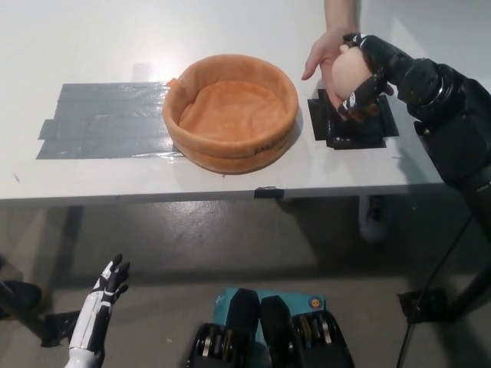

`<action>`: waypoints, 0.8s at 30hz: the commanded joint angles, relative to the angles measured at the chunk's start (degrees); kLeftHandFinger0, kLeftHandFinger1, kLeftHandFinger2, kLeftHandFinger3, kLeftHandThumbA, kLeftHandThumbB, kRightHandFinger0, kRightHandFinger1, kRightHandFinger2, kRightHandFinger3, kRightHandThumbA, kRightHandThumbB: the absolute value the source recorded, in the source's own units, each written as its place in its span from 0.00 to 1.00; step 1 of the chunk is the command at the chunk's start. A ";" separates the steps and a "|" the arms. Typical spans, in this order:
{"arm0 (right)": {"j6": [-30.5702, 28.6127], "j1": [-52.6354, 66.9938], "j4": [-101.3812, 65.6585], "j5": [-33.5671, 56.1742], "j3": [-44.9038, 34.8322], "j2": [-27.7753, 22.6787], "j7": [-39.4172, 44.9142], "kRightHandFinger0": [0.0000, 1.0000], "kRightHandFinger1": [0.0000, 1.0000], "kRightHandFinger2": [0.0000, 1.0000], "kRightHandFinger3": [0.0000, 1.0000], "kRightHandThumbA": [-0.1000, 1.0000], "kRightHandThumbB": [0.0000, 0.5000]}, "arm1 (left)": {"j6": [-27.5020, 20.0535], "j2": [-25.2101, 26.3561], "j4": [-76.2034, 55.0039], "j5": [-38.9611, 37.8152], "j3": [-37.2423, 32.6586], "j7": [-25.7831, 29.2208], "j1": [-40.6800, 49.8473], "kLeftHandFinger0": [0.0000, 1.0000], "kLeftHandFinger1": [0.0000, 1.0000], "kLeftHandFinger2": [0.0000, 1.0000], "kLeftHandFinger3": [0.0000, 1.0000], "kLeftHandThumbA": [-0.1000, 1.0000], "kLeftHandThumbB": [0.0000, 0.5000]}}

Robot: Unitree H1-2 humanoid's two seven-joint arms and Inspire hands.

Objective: A person hands a emotional support dumpling to the robot which it grabs with its right hand and places in the soft place kept infront of it in the centre of the desk

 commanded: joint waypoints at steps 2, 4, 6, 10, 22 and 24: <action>-6.18 -4.55 4.07 1.13 -2.64 1.21 -8.17 0.93 0.99 1.00 1.00 0.74 0.61 | -0.20 0.62 -1.97 0.12 0.34 0.09 -0.72 1.00 1.00 1.00 1.00 1.00 0.95; -7.95 -4.12 4.86 1.95 -5.14 2.30 -13.63 0.24 0.39 0.53 0.60 0.30 0.47 | -0.47 0.68 -1.90 0.48 0.27 0.24 -0.89 1.00 1.00 1.00 1.00 1.00 0.92; -9.28 -3.96 5.34 1.89 -6.16 2.76 -16.87 0.01 0.23 0.46 0.44 0.02 0.36 | -0.44 0.67 -1.84 0.58 0.26 0.32 -1.15 1.00 1.00 1.00 1.00 1.00 0.93; -10.53 -3.40 5.12 2.74 -8.34 3.07 -19.51 0.16 0.54 0.82 0.76 0.00 0.34 | -0.20 0.84 -2.06 0.49 0.21 0.04 -1.26 1.00 1.00 1.00 1.00 1.00 0.93; -11.82 -2.19 1.25 4.49 -12.01 3.27 -22.31 0.00 0.33 0.62 0.40 0.00 0.34 | -0.77 0.84 -1.25 0.51 0.22 0.04 -1.78 1.00 1.00 1.00 1.00 1.00 0.96; -10.82 -1.70 -1.40 7.15 -15.26 4.20 -23.22 0.00 0.30 0.64 0.21 0.00 0.33 | -1.14 0.80 -0.91 0.11 0.29 -0.13 -1.87 1.00 1.00 1.00 1.00 1.00 0.97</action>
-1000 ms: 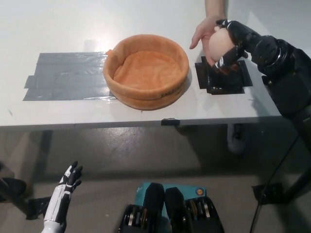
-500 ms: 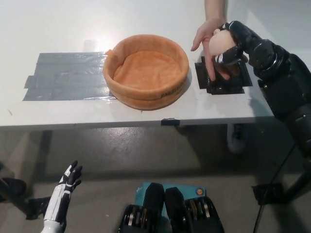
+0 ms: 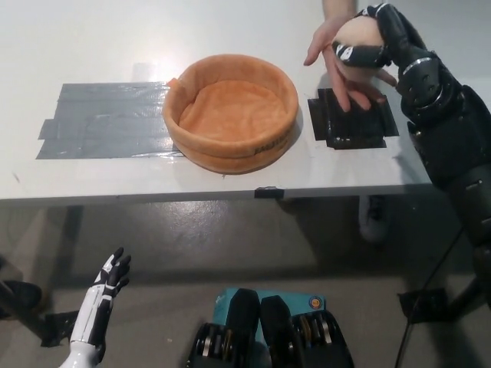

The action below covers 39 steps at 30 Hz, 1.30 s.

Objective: A person hands a emotional support dumpling to the robot which it grabs with its right hand and places in the soft place kept infront of it in the centre of the desk

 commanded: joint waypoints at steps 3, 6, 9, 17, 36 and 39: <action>-1.35 -1.45 -9.02 17.28 -15.02 3.17 0.44 0.00 0.34 0.71 0.41 0.00 0.33 | -1.07 0.89 -0.80 0.06 0.32 -0.05 -1.08 1.00 1.00 1.00 1.00 1.00 0.97; 2.60 -3.34 -9.54 32.08 -27.95 6.32 3.45 0.00 0.34 0.78 0.87 0.00 0.27 | -0.94 0.84 -0.80 0.11 0.36 0.08 -1.10 1.00 1.00 1.00 1.00 1.00 0.94; 6.40 -4.63 -10.18 38.78 -34.85 8.30 3.76 0.00 0.32 0.78 0.97 0.00 0.25 | -0.86 0.85 -0.86 0.27 0.29 0.10 -1.03 1.00 1.00 1.00 1.00 1.00 0.94; 7.83 -6.86 -10.45 38.93 -37.60 10.99 4.32 0.00 0.30 0.73 1.00 0.00 0.21 | -0.81 0.83 -0.86 0.08 0.44 0.16 -1.05 1.00 1.00 1.00 1.00 1.00 0.96; -9.83 -14.11 10.24 21.20 -16.93 17.67 -1.94 0.00 0.36 0.79 0.73 0.00 0.32 | 0.70 0.89 -2.56 2.34 -0.12 0.63 -1.28 1.00 1.00 1.00 1.00 1.00 0.99; -10.34 -14.48 13.40 15.29 -9.13 17.79 -6.93 0.00 0.40 0.80 0.68 0.00 0.32 | 0.66 1.10 -2.75 2.01 0.01 0.27 -1.44 1.00 1.00 1.00 1.00 1.00 1.00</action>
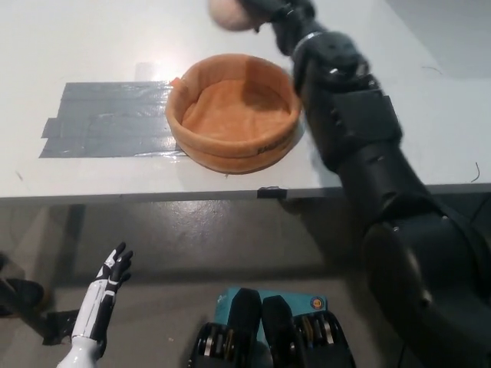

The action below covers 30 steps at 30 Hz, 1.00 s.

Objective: A person hands a emotional support dumpling to the robot which it grabs with its right hand and places in the soft place kept infront of it in the centre of the desk

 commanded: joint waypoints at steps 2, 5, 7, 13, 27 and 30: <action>-9.74 -3.66 4.50 -10.09 9.96 0.13 -8.74 0.02 0.46 0.84 0.65 0.00 0.34 | 0.47 1.07 -2.53 0.67 0.27 0.19 -0.87 1.00 1.00 1.00 1.00 1.00 1.00; -10.92 -2.99 7.40 -11.81 14.60 -0.29 -10.35 0.03 0.50 0.84 0.62 0.00 0.33 | 0.25 0.99 -2.87 0.53 0.20 0.00 -0.50 1.00 1.00 1.00 1.00 1.00 1.00; -11.94 -2.78 9.00 -13.85 17.84 -0.73 -11.96 0.01 0.49 0.85 0.64 0.00 0.34 | 0.29 0.90 -2.66 0.36 0.27 0.03 -0.91 1.00 1.00 1.00 1.00 1.00 1.00; -12.35 -1.94 11.09 -15.65 22.99 -1.69 -13.29 0.07 0.52 0.82 0.67 0.00 0.39 | 0.66 1.00 -2.86 -0.07 0.32 -0.34 -1.04 1.00 1.00 1.00 1.00 1.00 1.00; -9.26 -2.70 8.44 -14.28 25.42 -5.42 8.48 1.00 1.00 1.00 1.00 0.91 1.00 | -0.23 0.95 -1.63 0.21 -0.03 -0.37 -1.30 1.00 1.00 1.00 1.00 1.00 1.00; -10.49 -2.46 7.68 -13.39 24.23 -5.81 8.05 1.00 1.00 1.00 1.00 0.96 1.00 | 0.15 0.90 -2.04 0.81 -0.21 -0.11 -0.99 1.00 1.00 1.00 1.00 1.00 1.00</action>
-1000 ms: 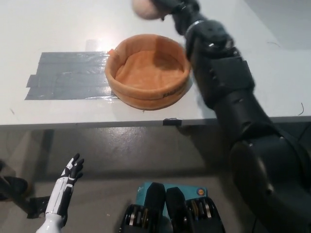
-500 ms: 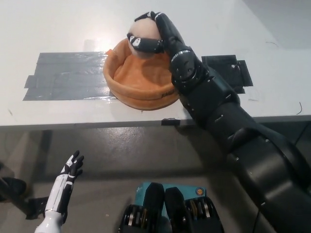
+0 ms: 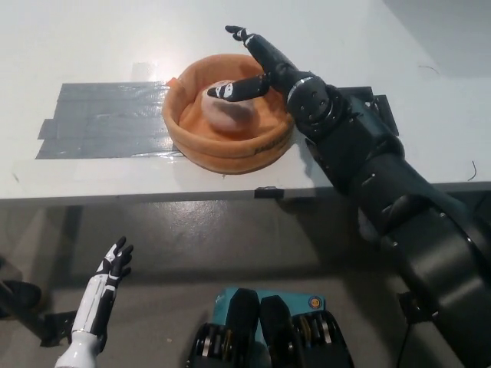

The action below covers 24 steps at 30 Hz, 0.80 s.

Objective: A person hands a emotional support dumpling to the robot which it grabs with its right hand and places in the soft place kept infront of it in the centre of the desk

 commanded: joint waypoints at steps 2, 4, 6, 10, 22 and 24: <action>-2.24 -3.43 -3.11 1.17 -1.86 -1.44 3.45 1.00 1.00 1.00 1.00 0.97 0.99 | -0.47 0.90 -0.98 0.91 -0.11 0.15 -0.47 1.00 1.00 1.00 1.00 1.00 1.00; -2.77 -3.81 -4.36 1.60 -2.61 -2.23 4.17 1.00 1.00 1.00 1.00 0.98 0.99 | -0.39 0.91 -1.05 0.66 -0.06 -0.09 -0.51 1.00 1.00 1.00 1.00 1.00 0.99; -1.95 -4.04 -5.57 2.43 -3.72 -2.91 5.24 1.00 1.00 1.00 1.00 0.97 0.98 | -0.08 0.91 -1.11 0.92 -0.20 -0.14 -0.79 1.00 1.00 1.00 1.00 1.00 0.99; -3.86 -3.89 -8.69 3.24 -5.83 -4.52 5.23 1.00 1.00 1.00 1.00 0.94 0.89 | -0.22 0.82 -0.86 0.68 -0.04 -0.11 -1.33 1.00 1.00 1.00 1.00 1.00 1.00; 10.00 6.07 -56.22 5.66 -12.58 -16.09 11.27 1.00 1.00 1.00 1.00 1.00 0.83 | 0.05 0.61 -1.17 -0.63 0.69 -0.19 -1.57 1.00 1.00 1.00 1.00 1.00 0.99; 12.15 9.94 -66.87 6.56 -14.42 -17.81 11.37 1.00 1.00 1.00 1.00 1.00 0.77 | -0.71 0.76 -0.58 -0.43 0.57 -0.19 -1.49 1.00 1.00 1.00 1.00 1.00 1.00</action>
